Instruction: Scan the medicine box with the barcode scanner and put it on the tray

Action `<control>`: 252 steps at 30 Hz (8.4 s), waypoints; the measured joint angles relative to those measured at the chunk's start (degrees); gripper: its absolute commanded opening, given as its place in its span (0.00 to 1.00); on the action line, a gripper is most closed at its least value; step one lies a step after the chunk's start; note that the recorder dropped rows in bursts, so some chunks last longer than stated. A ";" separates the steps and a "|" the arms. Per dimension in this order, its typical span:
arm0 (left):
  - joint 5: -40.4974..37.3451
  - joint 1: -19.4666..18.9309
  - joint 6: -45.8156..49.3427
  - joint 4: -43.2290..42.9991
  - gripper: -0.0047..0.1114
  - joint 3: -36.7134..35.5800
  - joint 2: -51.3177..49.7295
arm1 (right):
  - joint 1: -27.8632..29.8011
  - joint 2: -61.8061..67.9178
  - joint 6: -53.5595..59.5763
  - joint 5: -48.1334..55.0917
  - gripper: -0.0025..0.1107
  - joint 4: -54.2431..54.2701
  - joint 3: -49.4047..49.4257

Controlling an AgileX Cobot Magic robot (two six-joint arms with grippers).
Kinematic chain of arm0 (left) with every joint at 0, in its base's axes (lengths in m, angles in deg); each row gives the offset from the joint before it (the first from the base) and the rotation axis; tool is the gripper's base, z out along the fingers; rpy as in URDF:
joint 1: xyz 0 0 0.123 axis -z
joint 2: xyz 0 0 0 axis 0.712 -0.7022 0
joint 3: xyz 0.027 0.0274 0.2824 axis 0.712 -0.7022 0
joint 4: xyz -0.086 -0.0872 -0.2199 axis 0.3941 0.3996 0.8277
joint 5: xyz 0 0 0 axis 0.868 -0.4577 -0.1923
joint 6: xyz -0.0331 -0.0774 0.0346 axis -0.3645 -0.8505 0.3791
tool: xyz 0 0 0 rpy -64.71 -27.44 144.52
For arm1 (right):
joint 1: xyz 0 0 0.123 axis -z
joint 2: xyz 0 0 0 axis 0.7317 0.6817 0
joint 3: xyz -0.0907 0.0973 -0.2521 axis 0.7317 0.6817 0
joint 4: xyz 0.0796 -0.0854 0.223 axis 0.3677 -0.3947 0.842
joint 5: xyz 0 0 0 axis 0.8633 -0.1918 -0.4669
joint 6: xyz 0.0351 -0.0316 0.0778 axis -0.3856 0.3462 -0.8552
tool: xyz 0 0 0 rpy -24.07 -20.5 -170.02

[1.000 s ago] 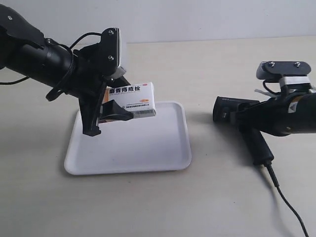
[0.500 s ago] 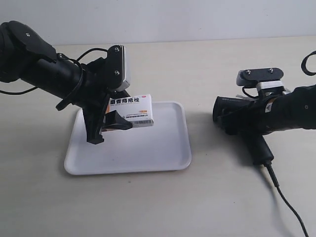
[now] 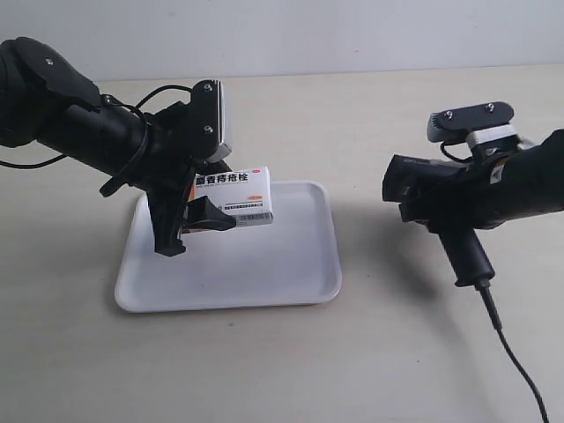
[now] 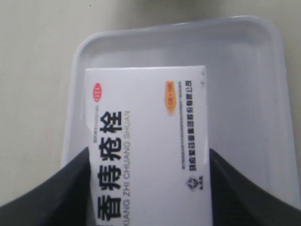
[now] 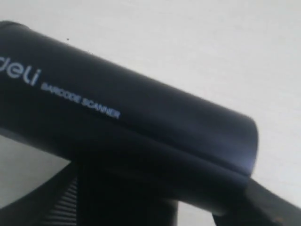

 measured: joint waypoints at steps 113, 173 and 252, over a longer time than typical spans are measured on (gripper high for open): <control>-14.25 -10.67 -24.20 15.32 0.05 -10.49 30.01 | -4.07 -68.20 -9.77 6.23 0.03 -3.28 19.36; 19.46 -24.51 -111.80 -54.69 0.05 -58.58 103.84 | -4.07 -85.96 -9.88 6.77 0.03 -2.91 25.55; 18.95 -24.51 -111.80 -54.69 0.05 -58.73 103.84 | 15.91 -96.73 1.26 4.13 0.03 3.73 37.81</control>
